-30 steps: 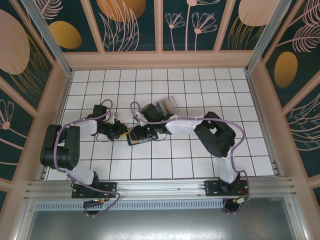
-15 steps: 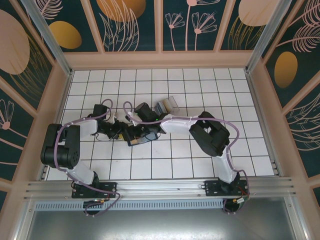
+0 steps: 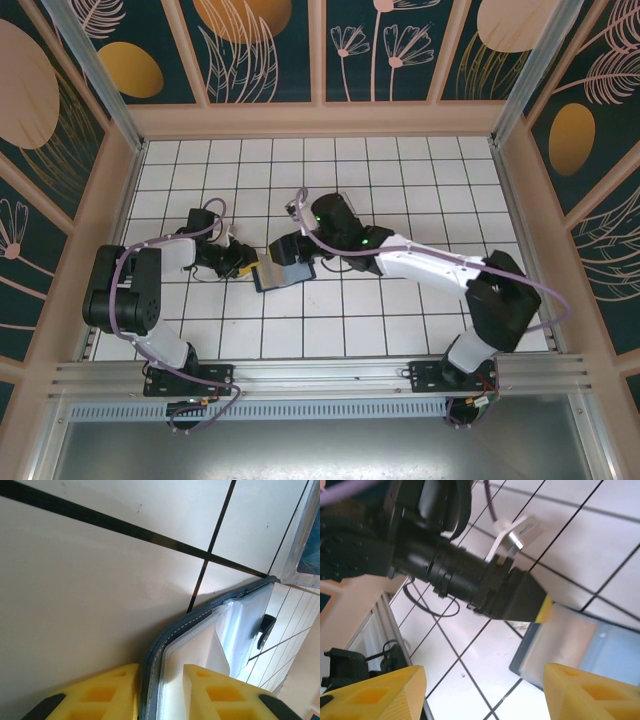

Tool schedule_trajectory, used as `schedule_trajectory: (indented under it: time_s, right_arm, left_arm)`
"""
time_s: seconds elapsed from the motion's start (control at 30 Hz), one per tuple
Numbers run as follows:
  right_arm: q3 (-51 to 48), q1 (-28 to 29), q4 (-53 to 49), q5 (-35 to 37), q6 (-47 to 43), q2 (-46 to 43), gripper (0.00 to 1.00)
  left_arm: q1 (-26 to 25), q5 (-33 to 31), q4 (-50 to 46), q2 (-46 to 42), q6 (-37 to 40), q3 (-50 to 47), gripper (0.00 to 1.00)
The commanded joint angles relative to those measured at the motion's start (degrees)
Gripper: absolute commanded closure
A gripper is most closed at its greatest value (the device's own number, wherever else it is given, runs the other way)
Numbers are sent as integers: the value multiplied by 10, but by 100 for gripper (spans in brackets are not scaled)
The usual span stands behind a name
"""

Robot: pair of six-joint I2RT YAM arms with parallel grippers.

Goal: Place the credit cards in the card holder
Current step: Flip over the card slot in the card holder, then pick up the credit card from the storage box.

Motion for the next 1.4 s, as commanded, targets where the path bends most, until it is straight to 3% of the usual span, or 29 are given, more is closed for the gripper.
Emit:
schedule_trajectory:
  time_s: [0.0, 0.23, 0.47, 0.63, 0.97, 1.37]
  right_arm:
    - [-39, -10, -10, 67, 6, 8, 37]
    - [-54, -84, -30, 134, 22, -21, 37]
    - [33, -168, -124, 145, -31, 16, 37]
    - [90, -187, -159, 154, -46, 85, 36]
    - [160, -200, -180, 119, -69, 185, 33]
    - [186, -200, -190, 69, -91, 209, 38]
  left_arm:
    - [5, -4, -3, -7, -3, 6, 65]
    - [15, -24, -20, -56, 9, 11, 57]
    - [17, -12, -1, -71, -4, -3, 51]
    - [17, 22, 13, -47, -5, -5, 50]
    - [17, 10, -10, -26, 15, 13, 51]
    - [17, -7, -7, -29, 15, 1, 50]
